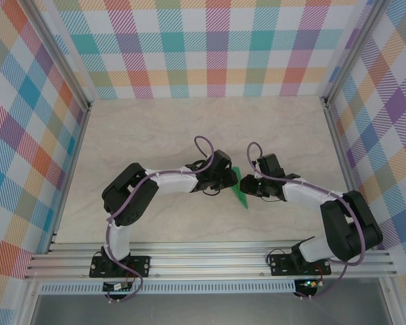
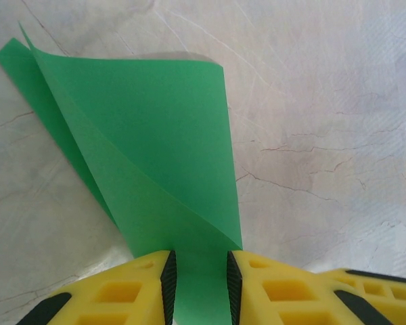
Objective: Fold a paper plane with a square sheet of paper (pick it up from the middle)
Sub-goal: Fold the wing for the fifth time at the center of the table.
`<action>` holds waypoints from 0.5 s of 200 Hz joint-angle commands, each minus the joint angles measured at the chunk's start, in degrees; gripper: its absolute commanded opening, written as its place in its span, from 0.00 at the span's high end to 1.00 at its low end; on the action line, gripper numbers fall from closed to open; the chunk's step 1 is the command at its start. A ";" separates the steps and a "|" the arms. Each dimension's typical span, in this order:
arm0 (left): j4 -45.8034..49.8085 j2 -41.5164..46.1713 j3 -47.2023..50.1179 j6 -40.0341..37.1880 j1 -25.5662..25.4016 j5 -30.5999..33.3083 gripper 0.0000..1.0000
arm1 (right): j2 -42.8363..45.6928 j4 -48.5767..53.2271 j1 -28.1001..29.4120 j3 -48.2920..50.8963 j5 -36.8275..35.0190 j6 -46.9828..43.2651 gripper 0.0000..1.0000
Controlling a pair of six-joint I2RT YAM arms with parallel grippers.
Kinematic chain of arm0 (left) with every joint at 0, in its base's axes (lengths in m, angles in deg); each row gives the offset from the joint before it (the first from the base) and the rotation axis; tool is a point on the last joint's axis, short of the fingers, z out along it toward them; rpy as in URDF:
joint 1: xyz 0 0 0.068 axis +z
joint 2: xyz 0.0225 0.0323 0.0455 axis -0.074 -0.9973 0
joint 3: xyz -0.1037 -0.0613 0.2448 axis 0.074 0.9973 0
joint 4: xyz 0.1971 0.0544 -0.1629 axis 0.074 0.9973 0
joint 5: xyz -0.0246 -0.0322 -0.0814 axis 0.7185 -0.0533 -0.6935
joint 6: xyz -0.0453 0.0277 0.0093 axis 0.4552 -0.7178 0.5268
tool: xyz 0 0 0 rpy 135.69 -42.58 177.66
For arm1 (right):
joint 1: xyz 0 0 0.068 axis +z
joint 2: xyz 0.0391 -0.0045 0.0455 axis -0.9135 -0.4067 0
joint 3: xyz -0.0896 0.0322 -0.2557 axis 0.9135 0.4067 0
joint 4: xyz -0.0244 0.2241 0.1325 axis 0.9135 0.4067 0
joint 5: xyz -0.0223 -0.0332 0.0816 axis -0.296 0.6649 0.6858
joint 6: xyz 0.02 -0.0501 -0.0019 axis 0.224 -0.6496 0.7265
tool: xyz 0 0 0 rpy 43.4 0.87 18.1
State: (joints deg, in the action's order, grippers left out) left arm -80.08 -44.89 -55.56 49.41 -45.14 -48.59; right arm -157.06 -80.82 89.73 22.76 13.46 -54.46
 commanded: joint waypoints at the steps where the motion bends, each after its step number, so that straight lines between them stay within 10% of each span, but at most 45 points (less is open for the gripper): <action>1: 0.71 -0.78 -1.78 -0.92 -0.18 -1.25 0.72 | -1.99 2.05 -0.69 -2.41 -0.80 -0.32 0.78; 100: 1.05 -0.38 -2.77 -1.37 -0.10 -1.96 0.72 | -11.97 4.75 -2.23 -5.66 1.52 -1.04 0.95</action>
State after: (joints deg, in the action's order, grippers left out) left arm -79.93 -44.89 -56.67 49.22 -45.14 -49.62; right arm -166.54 -78.59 88.44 17.78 14.79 -54.98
